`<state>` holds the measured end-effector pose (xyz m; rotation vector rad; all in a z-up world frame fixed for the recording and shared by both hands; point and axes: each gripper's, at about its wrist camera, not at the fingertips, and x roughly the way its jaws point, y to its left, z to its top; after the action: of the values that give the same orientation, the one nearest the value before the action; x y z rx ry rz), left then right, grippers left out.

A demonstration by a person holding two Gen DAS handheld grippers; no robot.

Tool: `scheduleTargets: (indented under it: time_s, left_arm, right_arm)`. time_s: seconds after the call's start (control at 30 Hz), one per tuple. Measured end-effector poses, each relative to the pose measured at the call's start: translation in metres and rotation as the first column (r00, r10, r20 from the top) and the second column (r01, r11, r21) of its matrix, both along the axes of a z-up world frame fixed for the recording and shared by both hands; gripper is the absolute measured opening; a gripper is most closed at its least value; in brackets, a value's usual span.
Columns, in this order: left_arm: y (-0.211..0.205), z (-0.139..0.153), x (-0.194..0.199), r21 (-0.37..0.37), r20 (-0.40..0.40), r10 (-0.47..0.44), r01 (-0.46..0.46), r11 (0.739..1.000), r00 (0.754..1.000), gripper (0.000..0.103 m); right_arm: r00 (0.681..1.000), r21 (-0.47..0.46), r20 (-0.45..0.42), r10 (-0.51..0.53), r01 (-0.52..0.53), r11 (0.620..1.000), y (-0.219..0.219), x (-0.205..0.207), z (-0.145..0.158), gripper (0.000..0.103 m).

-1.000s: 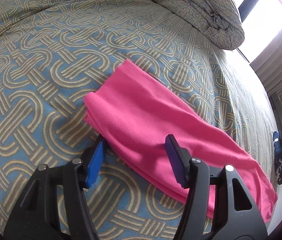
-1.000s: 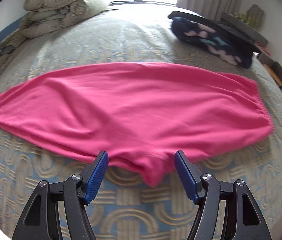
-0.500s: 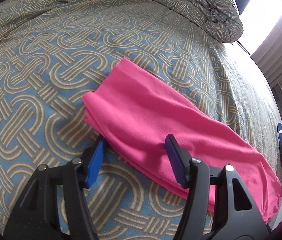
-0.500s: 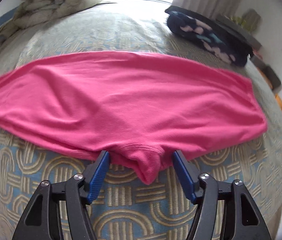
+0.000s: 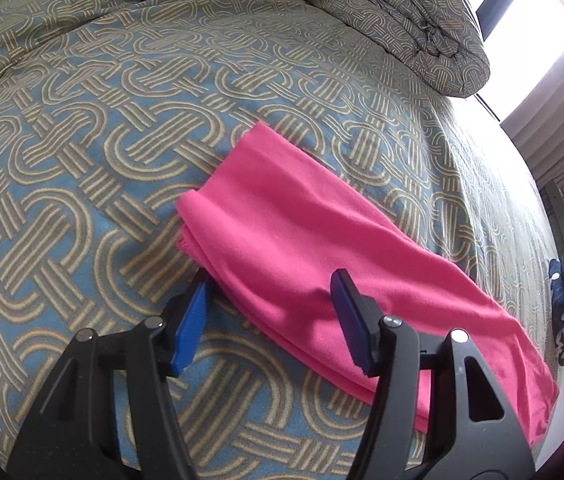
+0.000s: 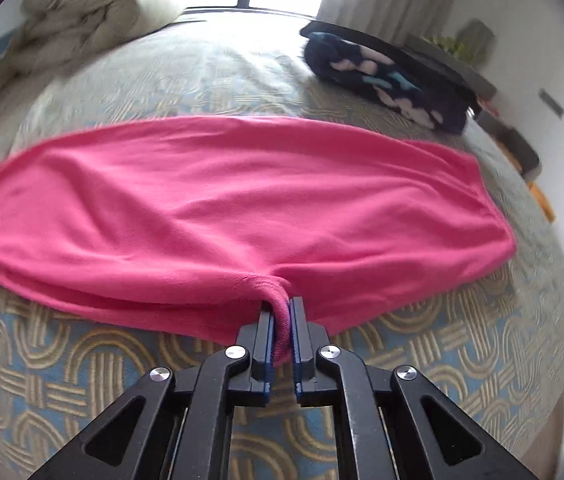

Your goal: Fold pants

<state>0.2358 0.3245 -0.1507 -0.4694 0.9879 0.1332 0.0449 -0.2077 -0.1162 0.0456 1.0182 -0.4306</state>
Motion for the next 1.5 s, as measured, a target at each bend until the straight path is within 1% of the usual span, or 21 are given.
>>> scheduleTargets:
  time_s: [0.27,0.37,0.43,0.47,0.5,0.53,0.57,0.6,0.63,0.7,0.77,0.87,0.97,1.1,1.17,1.23,1.33,1.37,1.43,1.47,1.5]
  left_arm:
    - [0.009,0.0,-0.002,-0.054,0.005,0.04,-0.039,0.998,0.999,0.061]
    - [0.009,0.0,-0.002,-0.067,0.003,0.054,-0.053,0.996,0.999,0.062]
    - [0.008,0.0,-0.001,-0.078,0.006,0.06,-0.06,0.995,0.998,0.065]
    - [0.008,0.0,-0.001,-0.081,0.008,0.063,-0.062,0.995,0.998,0.065]
    - [0.007,0.0,-0.001,-0.077,0.006,0.065,-0.064,0.995,0.998,0.065]
    - [0.006,0.0,-0.001,-0.068,0.004,0.062,-0.062,0.996,0.998,0.065]
    - [0.004,0.001,0.0,-0.05,0.005,0.052,-0.052,0.997,0.999,0.061]
    - [0.002,0.002,0.001,-0.017,0.008,0.044,-0.044,0.999,0.999,0.036]
    - [0.003,0.002,0.003,0.012,0.004,0.044,-0.045,0.999,0.999,0.006]
    - [0.013,-0.002,0.002,-0.044,0.011,0.055,-0.054,0.998,0.998,0.007]
    - [0.021,-0.004,0.0,-0.107,0.021,0.072,-0.069,0.992,0.997,0.007]
    - [0.019,-0.001,0.002,-0.092,0.027,0.065,-0.062,0.994,0.998,0.007]
    - [0.015,0.007,0.004,-0.071,0.04,0.056,-0.053,0.996,0.998,0.007]
    - [0.012,0.023,0.009,-0.063,0.068,0.051,-0.047,0.997,0.996,0.007]
    - [0.008,0.031,0.009,-0.045,0.079,0.047,-0.044,0.998,0.996,0.007]
    - [0.005,0.037,0.01,-0.024,0.084,0.043,-0.041,0.999,0.996,0.007]
    - [0.004,0.043,0.011,-0.017,0.085,0.044,-0.042,0.999,0.995,0.007]
    - [0.004,0.045,0.011,-0.015,0.087,0.043,-0.042,0.999,0.995,0.007]
    - [0.003,0.048,0.013,-0.004,0.085,0.04,-0.04,0.999,0.996,0.007]
    - [0.001,0.049,0.014,0.006,0.083,0.036,-0.037,0.999,0.996,0.007]
    - [-0.001,0.051,0.015,0.017,0.081,0.033,-0.035,0.999,0.996,0.007]
  right_arm:
    - [0.999,0.063,0.003,-0.039,0.039,0.997,-0.007,-0.02,0.008,0.004]
    - [1.0,0.058,0.009,0.019,-0.019,0.998,0.002,-0.013,0.009,0.006]
    - [0.997,0.028,-0.015,0.071,-0.071,0.997,0.014,-0.008,0.005,0.019]
    - [0.996,0.002,-0.037,0.083,-0.083,0.997,0.02,-0.003,0.001,0.042]
    - [0.995,-0.017,-0.036,0.088,-0.089,0.996,0.022,-0.001,-0.002,0.059]
    - [0.996,-0.042,-0.026,0.09,-0.091,0.995,0.024,0.001,-0.006,0.058]
    - [0.997,-0.056,-0.032,0.076,-0.078,0.995,0.022,0.004,-0.01,0.041]
    - [0.999,-0.014,-0.038,0.038,-0.039,0.999,0.013,0.005,-0.013,0.006]
    - [1.0,0.041,-0.017,0.017,-0.016,0.999,0.005,0.002,-0.011,0.006]
    - [1.0,0.061,-0.026,0.011,-0.01,0.998,-0.002,-0.004,-0.006,0.004]
    - [0.999,0.021,-0.049,0.019,-0.018,1.0,-0.001,-0.009,-0.004,0.004]
    - [0.993,0.06,-0.115,0.004,0.003,0.998,-0.01,-0.015,-0.008,0.004]
    - [0.99,0.145,-0.137,-0.015,0.035,0.989,-0.026,-0.022,-0.005,0.006]
    - [0.998,0.174,-0.039,-0.042,0.048,0.984,-0.035,-0.026,0.027,0.02]
    - [1.0,0.186,0.016,-0.013,0.01,0.982,-0.032,-0.019,0.04,0.029]
    - [0.997,0.211,0.056,0.053,-0.064,0.975,-0.023,-0.004,0.046,0.032]
    - [0.988,0.26,0.063,0.138,-0.15,0.954,-0.009,0.018,0.033,0.032]
    - [0.987,0.281,0.035,0.154,-0.157,0.947,-0.006,0.023,0.023,0.032]
    - [0.975,0.321,-0.118,0.186,-0.14,0.937,-0.004,0.035,-0.01,0.032]
    - [0.971,0.328,-0.133,0.199,-0.146,0.933,-0.005,0.031,-0.021,0.031]
    - [0.973,0.324,-0.101,0.209,-0.167,0.931,-0.006,0.027,-0.017,0.031]
